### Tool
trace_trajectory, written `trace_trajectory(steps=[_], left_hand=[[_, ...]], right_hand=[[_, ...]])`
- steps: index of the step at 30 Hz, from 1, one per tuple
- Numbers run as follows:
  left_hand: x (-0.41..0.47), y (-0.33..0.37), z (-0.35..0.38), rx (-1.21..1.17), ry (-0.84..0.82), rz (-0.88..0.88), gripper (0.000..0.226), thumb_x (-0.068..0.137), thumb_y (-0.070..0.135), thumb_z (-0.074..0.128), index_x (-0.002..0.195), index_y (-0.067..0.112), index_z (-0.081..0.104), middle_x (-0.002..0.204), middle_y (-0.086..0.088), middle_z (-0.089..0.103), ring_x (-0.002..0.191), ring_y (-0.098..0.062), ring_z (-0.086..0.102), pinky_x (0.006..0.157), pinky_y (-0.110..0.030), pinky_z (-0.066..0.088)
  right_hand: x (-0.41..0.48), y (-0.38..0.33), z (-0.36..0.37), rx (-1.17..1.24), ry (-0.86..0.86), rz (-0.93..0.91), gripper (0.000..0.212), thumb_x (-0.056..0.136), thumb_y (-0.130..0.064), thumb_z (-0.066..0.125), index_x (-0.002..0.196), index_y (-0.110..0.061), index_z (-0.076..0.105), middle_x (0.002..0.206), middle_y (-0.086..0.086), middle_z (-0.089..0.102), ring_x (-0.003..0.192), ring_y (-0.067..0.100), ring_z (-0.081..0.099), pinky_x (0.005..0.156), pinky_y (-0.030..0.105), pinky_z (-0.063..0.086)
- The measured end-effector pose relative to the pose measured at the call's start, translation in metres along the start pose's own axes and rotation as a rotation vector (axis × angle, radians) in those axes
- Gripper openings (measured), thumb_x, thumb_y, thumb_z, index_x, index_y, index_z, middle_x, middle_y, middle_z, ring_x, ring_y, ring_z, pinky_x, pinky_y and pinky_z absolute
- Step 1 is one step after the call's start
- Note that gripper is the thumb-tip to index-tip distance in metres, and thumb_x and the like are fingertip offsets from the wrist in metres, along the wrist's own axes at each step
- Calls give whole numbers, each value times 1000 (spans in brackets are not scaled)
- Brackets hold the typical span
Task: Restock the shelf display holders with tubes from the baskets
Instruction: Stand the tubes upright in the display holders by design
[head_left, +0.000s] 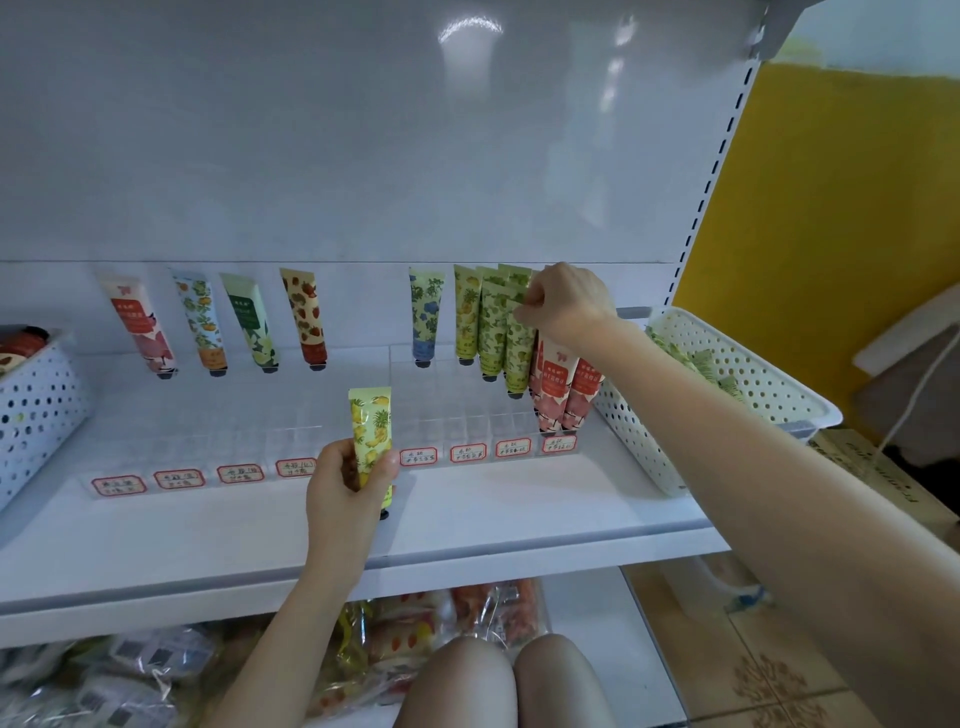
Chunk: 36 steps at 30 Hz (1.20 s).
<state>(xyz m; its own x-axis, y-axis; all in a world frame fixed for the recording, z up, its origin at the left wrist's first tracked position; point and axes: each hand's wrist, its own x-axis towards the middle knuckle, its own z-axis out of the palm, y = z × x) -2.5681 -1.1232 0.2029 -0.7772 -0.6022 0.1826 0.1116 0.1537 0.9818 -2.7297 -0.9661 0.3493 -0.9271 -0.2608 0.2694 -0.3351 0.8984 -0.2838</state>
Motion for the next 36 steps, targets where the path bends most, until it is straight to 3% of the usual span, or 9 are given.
trace_trajectory(steps=[9,15,18,22,25,27,32,34,36], left_hand=[[-1,7,0,-12,-12,-23,15,87,22,63,99,17,54,92,-6,61,83,-23,60,51,-15,51],[-4,26,3,-85,-62,-11,9,87,20,61,91,25,54,92,-3,64,81,-18,64,51,-14,51],[-7,39,7,-159,-106,-30,11,88,16,61,92,24,54,92,0,63,75,-12,66,51,-13,49],[-13,56,14,-209,-184,-22,11,88,13,60,94,21,56,90,-2,66,65,-3,66,51,-13,48],[-16,65,19,-202,-209,8,11,88,13,60,93,22,56,86,-2,67,64,-2,65,51,-14,48],[-17,70,21,-190,-230,33,12,87,12,62,91,22,56,83,-1,67,64,-2,65,51,-15,48],[-13,60,26,-42,-224,94,13,84,17,66,89,25,57,83,5,65,69,-3,61,57,-16,49],[-11,46,24,121,-201,128,12,85,21,65,94,23,58,88,12,63,79,-3,59,66,-9,45],[-11,28,19,322,-227,165,19,88,24,62,106,18,61,99,10,64,90,-5,58,78,-9,41]], right_hand=[[-3,3,-9,51,24,-37,20,86,-23,62,90,-6,70,75,5,62,71,20,53,50,23,36],[-7,7,-15,126,112,-83,24,89,-28,58,97,-8,69,94,8,69,85,23,59,71,32,49],[-20,2,-19,319,211,-145,21,91,-22,55,92,-5,68,87,9,68,71,17,54,58,24,42],[-46,-14,-18,454,66,-247,25,92,-31,54,90,-11,69,86,6,69,69,15,58,68,26,47],[-62,-22,-16,515,-83,-342,25,89,-31,60,98,-11,71,89,-3,68,73,-2,59,68,11,49],[-68,-23,-15,557,-147,-366,22,84,-30,66,94,-11,72,85,-4,68,67,-5,58,66,14,49],[-73,-25,-18,538,-212,-338,14,82,-23,70,83,-9,70,76,3,65,64,8,54,57,22,46],[-66,-25,-21,491,-150,-314,16,83,-22,68,84,-6,70,77,3,66,66,12,58,61,17,48],[-53,-23,-24,447,-34,-252,17,85,-20,65,81,-4,69,75,5,64,60,11,54,54,11,44]])
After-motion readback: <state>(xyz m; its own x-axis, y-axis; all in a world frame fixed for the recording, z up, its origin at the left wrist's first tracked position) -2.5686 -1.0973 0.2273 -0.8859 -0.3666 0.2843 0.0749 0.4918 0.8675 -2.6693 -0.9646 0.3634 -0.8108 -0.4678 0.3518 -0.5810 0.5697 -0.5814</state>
